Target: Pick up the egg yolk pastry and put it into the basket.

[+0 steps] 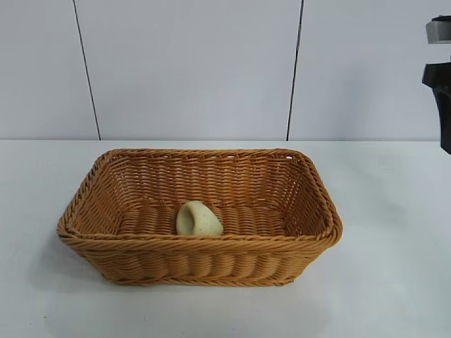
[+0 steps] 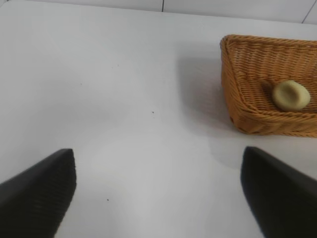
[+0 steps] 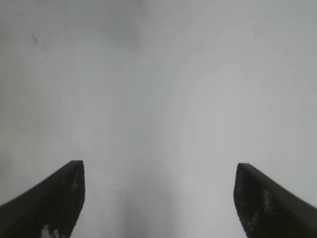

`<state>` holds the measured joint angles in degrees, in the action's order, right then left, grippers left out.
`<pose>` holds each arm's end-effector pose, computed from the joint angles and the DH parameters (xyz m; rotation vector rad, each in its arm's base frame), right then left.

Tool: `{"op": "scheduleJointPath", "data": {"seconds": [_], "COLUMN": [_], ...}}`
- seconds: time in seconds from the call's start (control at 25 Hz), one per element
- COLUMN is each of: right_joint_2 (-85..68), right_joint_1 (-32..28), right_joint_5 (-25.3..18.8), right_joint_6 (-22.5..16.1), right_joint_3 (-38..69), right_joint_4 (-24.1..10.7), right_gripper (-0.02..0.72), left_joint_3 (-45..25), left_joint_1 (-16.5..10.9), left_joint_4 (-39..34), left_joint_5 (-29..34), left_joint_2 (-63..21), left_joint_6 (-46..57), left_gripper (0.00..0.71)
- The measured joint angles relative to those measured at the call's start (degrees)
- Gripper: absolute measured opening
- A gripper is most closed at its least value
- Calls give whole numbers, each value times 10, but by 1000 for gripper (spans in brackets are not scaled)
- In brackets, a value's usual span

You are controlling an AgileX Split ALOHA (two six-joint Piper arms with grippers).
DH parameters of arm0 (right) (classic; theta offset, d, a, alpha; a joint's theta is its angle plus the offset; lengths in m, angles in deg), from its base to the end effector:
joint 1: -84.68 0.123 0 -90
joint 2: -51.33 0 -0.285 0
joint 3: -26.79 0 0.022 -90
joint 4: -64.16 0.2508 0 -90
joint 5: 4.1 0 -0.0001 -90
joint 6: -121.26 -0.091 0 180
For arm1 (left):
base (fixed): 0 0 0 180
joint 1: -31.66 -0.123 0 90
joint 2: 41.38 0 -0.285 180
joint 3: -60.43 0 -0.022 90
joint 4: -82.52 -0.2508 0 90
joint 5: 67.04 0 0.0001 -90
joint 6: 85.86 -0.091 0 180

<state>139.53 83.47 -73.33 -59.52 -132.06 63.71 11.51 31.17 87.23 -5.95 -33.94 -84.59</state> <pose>0.2371 -0.0057 0.2545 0.0499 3.1164 -0.0116 -0.0054 -0.0066 0.2753 -0.0274 2.0486 -0.1070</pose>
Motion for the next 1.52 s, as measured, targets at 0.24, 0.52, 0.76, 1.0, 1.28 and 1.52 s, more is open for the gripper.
{"op": "scheduleJointPath", "data": {"seconds": [0.24, 0.52, 0.76, 1.0, 1.28, 1.52], "right_joint_2": [-176, -387, -544, -657, -686, -746], "right_joint_1": [0, 0, 0, 0, 0, 0], "right_joint_5": [9, 74, 105, 108, 108, 108], "right_joint_6": [1, 2, 2, 2, 2, 2], "right_joint_3": [128, 222, 272, 272, 275, 275], "right_joint_4": [1, 4, 4, 13, 15, 16], "right_gripper": [570, 570, 570, 570, 570, 570], "left_joint_3": [0, 0, 0, 0, 0, 0], "left_joint_1": [0, 0, 0, 0, 0, 0], "left_joint_4": [0, 0, 0, 0, 0, 0], "left_joint_5": [0, 0, 0, 0, 0, 0], "left_joint_2": [0, 0, 0, 0, 0, 0], "left_joint_6": [0, 0, 0, 0, 0, 0], "left_gripper": [696, 696, 696, 696, 696, 696]}}
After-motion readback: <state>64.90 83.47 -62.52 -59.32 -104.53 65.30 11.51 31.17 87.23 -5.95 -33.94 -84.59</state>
